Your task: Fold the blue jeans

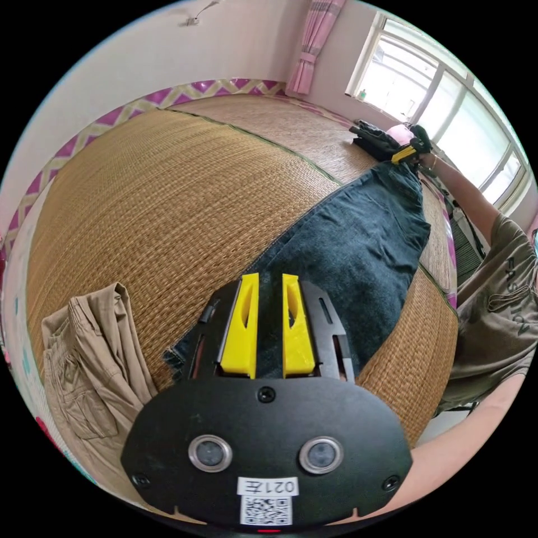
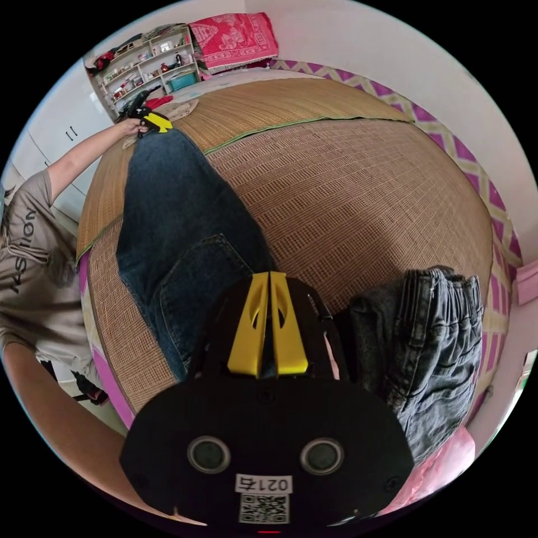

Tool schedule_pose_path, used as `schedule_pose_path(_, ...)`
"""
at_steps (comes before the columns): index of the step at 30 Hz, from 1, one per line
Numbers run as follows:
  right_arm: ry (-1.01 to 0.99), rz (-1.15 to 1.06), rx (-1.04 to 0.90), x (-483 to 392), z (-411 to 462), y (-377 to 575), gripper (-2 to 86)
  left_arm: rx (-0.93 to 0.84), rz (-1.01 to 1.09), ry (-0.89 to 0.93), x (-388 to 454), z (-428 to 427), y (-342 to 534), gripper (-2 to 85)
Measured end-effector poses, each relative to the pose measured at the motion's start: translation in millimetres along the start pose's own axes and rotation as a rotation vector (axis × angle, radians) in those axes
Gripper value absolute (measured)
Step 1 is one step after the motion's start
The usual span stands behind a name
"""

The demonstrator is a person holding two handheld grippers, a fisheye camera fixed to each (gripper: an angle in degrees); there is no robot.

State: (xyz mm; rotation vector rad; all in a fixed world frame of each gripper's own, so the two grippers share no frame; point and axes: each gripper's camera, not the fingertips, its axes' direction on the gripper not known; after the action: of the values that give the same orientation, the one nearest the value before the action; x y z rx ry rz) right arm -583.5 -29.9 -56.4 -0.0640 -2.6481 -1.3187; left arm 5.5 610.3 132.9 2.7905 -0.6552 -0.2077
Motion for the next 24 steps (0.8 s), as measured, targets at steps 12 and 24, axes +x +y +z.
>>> schedule_pose_path(12, 0.097, -0.15, 0.192, -102, -43, 99, -0.7, 0.302, 0.23, 0.019, 89, -183, 93, -1.0)
schedule_pose_path(24, 0.092, -0.072, 0.215, -384, 10, 385, -0.6, 0.411, -0.08, 0.145, 211, -197, 396, -1.0)
